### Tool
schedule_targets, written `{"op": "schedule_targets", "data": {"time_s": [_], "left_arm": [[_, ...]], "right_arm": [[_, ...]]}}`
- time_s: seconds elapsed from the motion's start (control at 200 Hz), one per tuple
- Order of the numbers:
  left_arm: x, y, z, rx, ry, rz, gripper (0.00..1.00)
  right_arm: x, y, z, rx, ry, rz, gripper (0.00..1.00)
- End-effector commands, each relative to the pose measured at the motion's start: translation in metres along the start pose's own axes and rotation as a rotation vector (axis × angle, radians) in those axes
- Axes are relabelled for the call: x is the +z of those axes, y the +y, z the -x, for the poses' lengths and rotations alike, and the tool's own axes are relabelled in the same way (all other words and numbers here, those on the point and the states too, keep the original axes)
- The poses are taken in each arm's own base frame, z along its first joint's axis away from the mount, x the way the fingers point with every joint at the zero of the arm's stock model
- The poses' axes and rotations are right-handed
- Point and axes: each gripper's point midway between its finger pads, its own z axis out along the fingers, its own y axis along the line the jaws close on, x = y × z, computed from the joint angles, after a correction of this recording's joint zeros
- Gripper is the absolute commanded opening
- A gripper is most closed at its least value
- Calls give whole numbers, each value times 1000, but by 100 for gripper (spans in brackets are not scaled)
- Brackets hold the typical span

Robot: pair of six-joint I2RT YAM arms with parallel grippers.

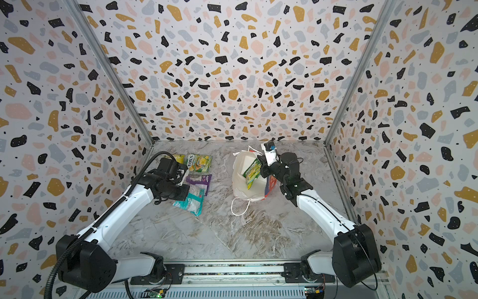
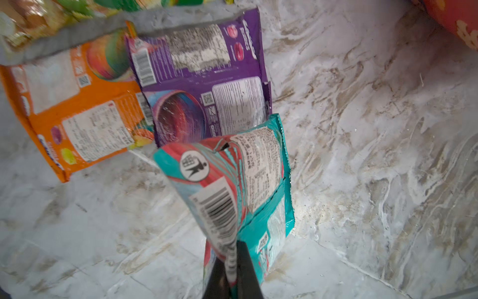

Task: Take the snacks out of the paper bag
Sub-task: Place the snack at the middle-left of the table.

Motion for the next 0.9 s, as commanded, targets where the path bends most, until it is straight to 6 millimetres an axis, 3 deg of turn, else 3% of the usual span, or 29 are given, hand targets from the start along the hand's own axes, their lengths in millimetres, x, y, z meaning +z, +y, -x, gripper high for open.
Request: {"op": "schedule_targets", "data": {"time_s": [0.0, 0.18, 0.28, 0.35, 0.41, 0.541, 0.666, 0.766, 0.836, 0.896], "left_arm": [[5, 4, -12, -77, 17, 12, 0], [10, 16, -17, -95, 35, 77, 0], [13, 20, -17, -91, 52, 102, 8], [14, 23, -17, -88, 60, 120, 26], [11, 25, -15, -81, 66, 135, 28], [-15, 42, 6, -80, -19, 247, 39], [-48, 41, 31, -52, -141, 360, 50], [-49, 16, 43, -8, -167, 325, 52], [-33, -22, 47, 22, -195, 197, 52], [-15, -53, 44, 20, -213, 75, 46]], "right_arm": [[-4, -2, 23, -21, -58, -10, 0], [-5, -2, 25, -21, -62, -10, 0], [-6, -2, 26, -25, -65, -12, 0], [-7, -2, 28, -27, -68, -15, 0], [-8, -2, 29, -29, -70, -16, 0], [-8, -3, 28, -30, -68, -17, 0], [-6, -3, 26, -28, -64, -18, 0], [-4, -4, 24, -29, -57, -19, 0], [-3, -4, 22, -28, -52, -19, 0], [-3, -5, 22, -28, -51, -21, 0]]}}
